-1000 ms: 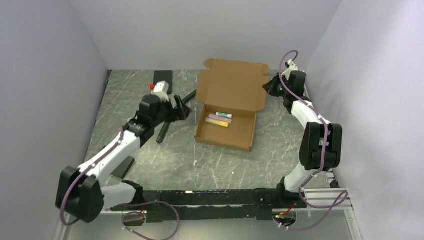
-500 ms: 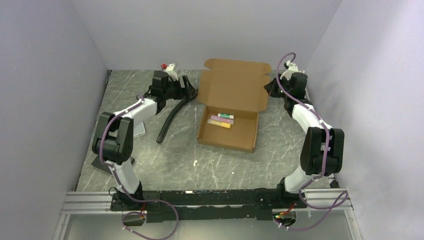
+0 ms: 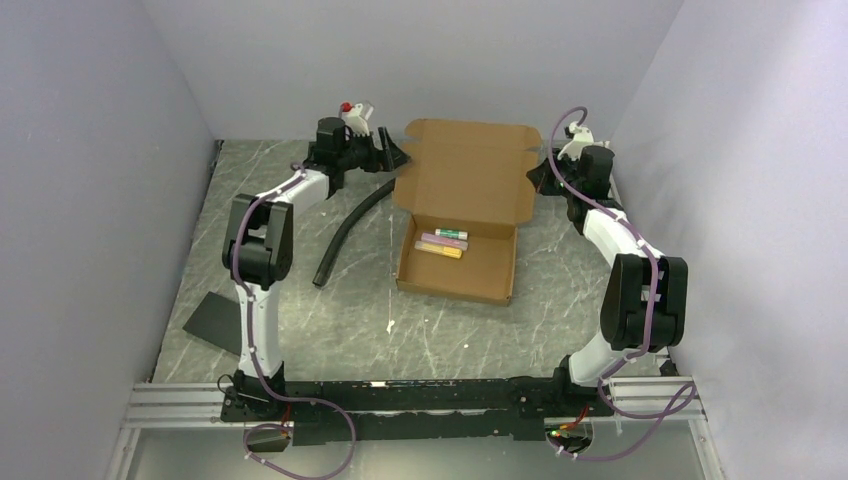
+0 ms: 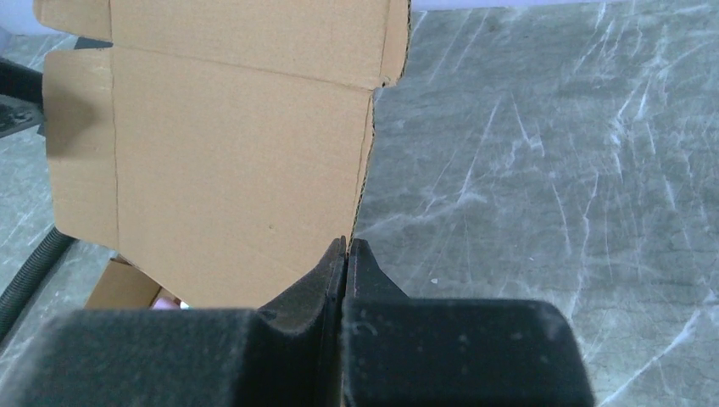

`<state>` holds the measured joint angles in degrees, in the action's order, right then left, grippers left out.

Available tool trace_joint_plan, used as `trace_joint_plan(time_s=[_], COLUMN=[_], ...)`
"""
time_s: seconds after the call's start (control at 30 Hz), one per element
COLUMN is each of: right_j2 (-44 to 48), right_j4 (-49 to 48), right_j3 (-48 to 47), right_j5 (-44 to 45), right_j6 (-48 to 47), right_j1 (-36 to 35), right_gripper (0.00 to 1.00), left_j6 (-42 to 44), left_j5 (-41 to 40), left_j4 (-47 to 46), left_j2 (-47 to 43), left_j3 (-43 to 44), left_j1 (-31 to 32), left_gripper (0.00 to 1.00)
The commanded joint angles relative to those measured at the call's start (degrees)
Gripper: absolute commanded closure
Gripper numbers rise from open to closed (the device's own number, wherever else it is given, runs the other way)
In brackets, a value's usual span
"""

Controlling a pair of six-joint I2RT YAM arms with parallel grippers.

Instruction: Fold the paper box

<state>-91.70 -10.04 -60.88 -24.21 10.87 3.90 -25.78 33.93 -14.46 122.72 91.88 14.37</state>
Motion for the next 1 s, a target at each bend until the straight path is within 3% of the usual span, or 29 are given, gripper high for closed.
trace_joint_plan(time_s=[0.0, 0.1, 0.2, 0.27, 0.57, 0.8, 0.97], right_j2=[2.6, 2.7, 2.9, 3.2, 5.8, 8.2, 10.3], right_j4=[-3.2, -3.4, -3.4, -3.9, -7.6, -10.2, -14.6], right_j3=[0.0, 0.0, 0.0, 0.2, 2.7, 5.2, 8.2], right_j5=[-1.4, -0.9, 0.2, 1.0, 7.7, 16.6, 23.1], right_j6=[-2.5, -3.3, -4.4, -4.8, -5.0, -6.3, -5.0], right_j1=[-0.8, -1.3, -2.0, -2.4, -7.6, -13.2, -15.9], right_gripper=[1.0, 1.0, 1.0, 1.0, 1.0, 1.0, 1.0], left_j6=[-1.7, -2.7, -3.7, -3.8, 2.3, 9.8, 14.5], left_j5=[5.6, 6.4, 7.0, 5.9, -10.2, -29.2, -43.4], left_j4=[-0.6, -1.8, -6.1, -9.5, -24.6, -29.8, -31.5], left_j2=[3.4, 4.2, 2.8, -0.2, -17.3, -25.4, -28.6], left_j3=[4.9, 5.5, 2.5, -1.3, -26.7, -37.9, -40.7], left_j1=[0.0, -0.1, 0.0, 0.0, 4.3, 12.0, 17.7], left_gripper=[0.14, 0.31, 0.67, 0.98, 1.0, 1.0, 1.0])
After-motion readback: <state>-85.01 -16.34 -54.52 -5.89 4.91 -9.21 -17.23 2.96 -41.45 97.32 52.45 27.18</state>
